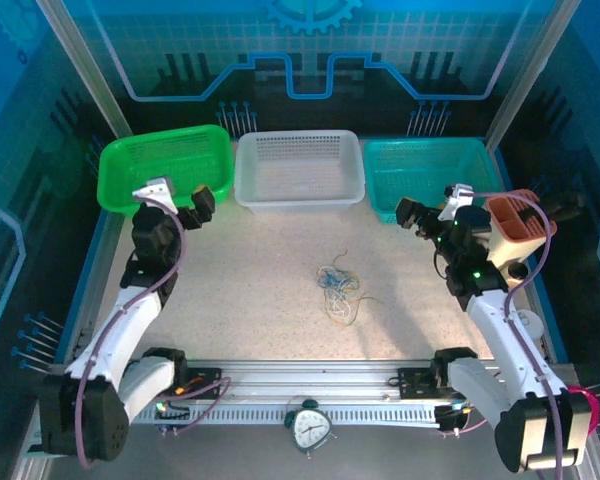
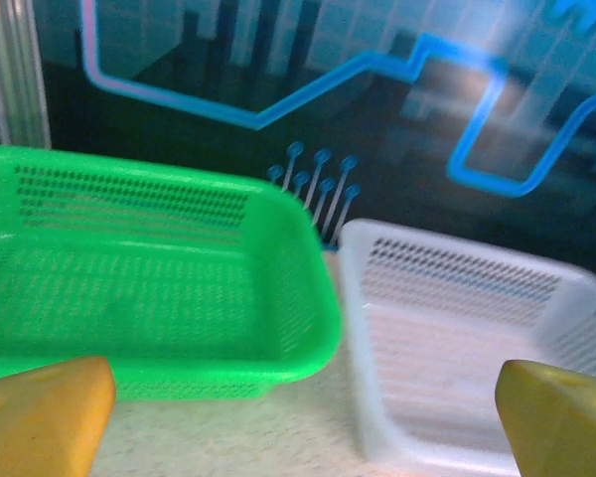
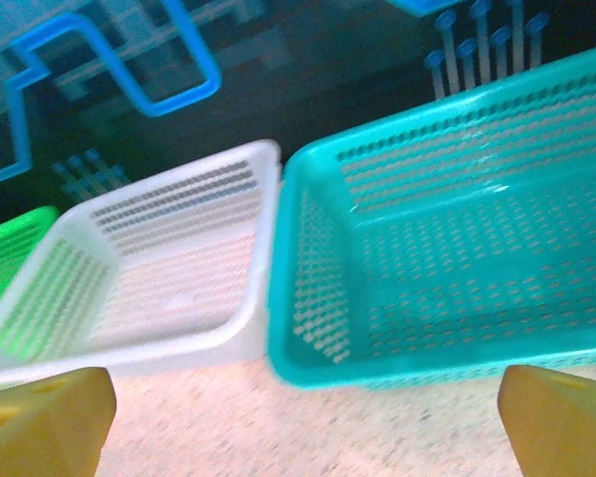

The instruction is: Untangle the cables

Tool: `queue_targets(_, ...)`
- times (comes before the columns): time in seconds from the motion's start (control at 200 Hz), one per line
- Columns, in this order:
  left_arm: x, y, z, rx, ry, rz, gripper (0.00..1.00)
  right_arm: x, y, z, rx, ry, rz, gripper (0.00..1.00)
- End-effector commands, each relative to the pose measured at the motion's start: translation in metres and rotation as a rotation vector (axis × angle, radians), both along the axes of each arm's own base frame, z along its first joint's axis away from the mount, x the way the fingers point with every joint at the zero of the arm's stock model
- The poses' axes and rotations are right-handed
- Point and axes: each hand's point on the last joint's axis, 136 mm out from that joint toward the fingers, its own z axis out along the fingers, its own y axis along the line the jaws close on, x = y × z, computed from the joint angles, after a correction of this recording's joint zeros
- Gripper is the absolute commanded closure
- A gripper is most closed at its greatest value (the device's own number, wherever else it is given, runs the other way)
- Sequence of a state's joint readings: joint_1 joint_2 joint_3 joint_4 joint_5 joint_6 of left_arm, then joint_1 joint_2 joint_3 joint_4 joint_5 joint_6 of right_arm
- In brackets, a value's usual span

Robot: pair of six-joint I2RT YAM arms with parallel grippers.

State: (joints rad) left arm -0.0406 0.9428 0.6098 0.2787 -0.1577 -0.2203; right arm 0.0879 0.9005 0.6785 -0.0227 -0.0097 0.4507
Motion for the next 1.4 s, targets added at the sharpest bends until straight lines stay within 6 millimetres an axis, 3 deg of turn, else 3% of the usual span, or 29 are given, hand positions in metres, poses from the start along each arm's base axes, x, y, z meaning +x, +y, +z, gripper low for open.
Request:
queue_targets(0.0,-0.018,-0.027,-0.004,-0.113,0.099,-0.106,0.01,-0.027,0.038,-0.013,0.079,0.169,0.156,0.0)
queue_targets(0.185,-0.037,-0.072,-0.012,-0.093,0.235,-0.232,0.01,-0.059,0.077,-0.049,0.081,0.362,0.286,0.1)
queue_targets(0.405,-0.05,-0.129,-0.065,-0.083,0.383,-0.357,0.01,-0.09,0.112,-0.107,0.08,0.559,0.307,0.18)
queue_targets(0.54,-0.049,-0.144,-0.095,-0.064,0.438,-0.364,0.01,-0.103,0.13,-0.144,0.072,0.655,0.329,0.17)
queue_targets(0.685,-0.047,-0.149,-0.109,-0.058,0.486,-0.356,0.01,-0.106,0.152,-0.171,0.071,0.721,0.375,0.2)
queue_targets(1.04,-0.048,-0.156,-0.105,-0.059,0.478,-0.379,0.01,-0.09,0.194,-0.188,0.059,0.749,0.465,0.35)
queue_targets(1.291,-0.049,-0.156,-0.108,-0.057,0.481,-0.376,0.01,-0.078,0.212,-0.176,0.065,0.708,0.528,0.57)
queue_targets(1.396,-0.048,-0.156,-0.11,-0.063,0.49,-0.373,0.01,-0.071,0.223,-0.17,0.074,0.688,0.561,0.58)
